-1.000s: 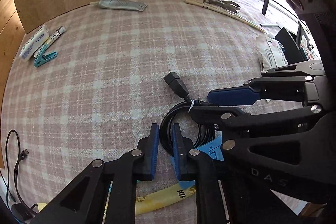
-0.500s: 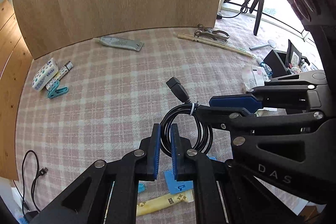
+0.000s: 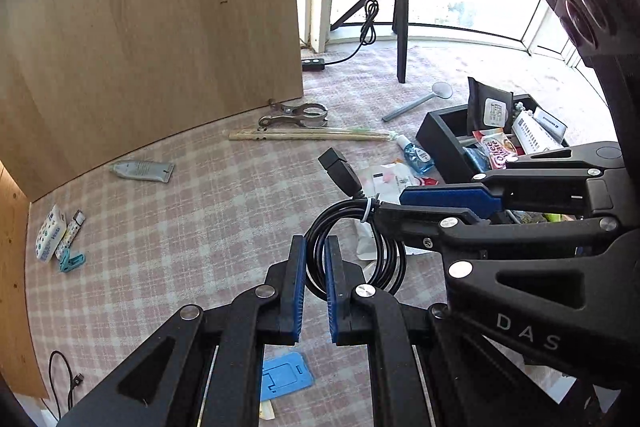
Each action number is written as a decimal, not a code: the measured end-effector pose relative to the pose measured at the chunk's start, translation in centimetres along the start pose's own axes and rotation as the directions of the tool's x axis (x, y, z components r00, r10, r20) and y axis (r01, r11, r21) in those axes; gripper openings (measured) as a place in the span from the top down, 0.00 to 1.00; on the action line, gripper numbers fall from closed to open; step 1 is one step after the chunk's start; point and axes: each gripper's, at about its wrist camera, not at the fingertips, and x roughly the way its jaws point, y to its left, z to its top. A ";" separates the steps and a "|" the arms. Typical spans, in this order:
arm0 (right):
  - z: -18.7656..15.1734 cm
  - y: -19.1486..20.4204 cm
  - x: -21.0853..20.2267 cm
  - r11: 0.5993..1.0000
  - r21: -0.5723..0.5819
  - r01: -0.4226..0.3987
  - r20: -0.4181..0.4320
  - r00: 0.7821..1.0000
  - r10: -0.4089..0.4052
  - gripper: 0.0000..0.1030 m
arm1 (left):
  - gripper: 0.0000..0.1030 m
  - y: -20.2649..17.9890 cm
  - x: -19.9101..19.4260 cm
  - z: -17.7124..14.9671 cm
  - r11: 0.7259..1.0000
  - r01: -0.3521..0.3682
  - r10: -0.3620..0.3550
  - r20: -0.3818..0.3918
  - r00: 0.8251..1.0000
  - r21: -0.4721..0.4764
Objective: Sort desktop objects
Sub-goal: 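Carry the black cable with both grippers and release it into the black tray, then move both grippers back over the table toward the blue phone stand and yellow tube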
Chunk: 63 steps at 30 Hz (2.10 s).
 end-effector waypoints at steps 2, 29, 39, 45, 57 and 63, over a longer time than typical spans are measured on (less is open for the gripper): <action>-1.1 -2.4 -1.5 0.998 0.054 0.022 0.018 1.000 -0.023 0.84 | 0.92 -2.8 0.1 1.0 0.998 0.031 -0.031 0.006 0.999 0.053; -17.1 -19.9 -18.0 0.793 0.516 0.325 0.026 0.919 -0.394 0.61 | 0.54 -24.7 -1.3 3.6 0.900 0.281 -0.276 -0.064 0.959 0.334; -16.7 -18.2 -17.1 0.817 0.475 0.328 0.027 0.922 -0.386 0.58 | 0.54 -22.9 -2.6 3.3 0.918 0.251 -0.250 -0.043 0.967 0.308; -15.8 -16.9 -16.9 0.829 0.450 0.331 0.043 0.920 -0.391 0.58 | 0.54 -20.6 -3.6 3.0 0.935 0.223 -0.227 -0.018 0.974 0.274; -14.6 -10.8 -14.0 0.874 0.361 0.327 0.075 0.924 -0.376 0.54 | 0.54 -11.1 -6.4 -0.5 0.990 0.088 -0.093 0.043 0.995 0.114; -13.8 -6.8 -12.4 0.896 0.332 0.295 0.116 0.930 -0.349 0.53 | 0.51 -3.8 -8.1 -3.5 1.000 0.014 -0.014 0.063 0.998 -0.004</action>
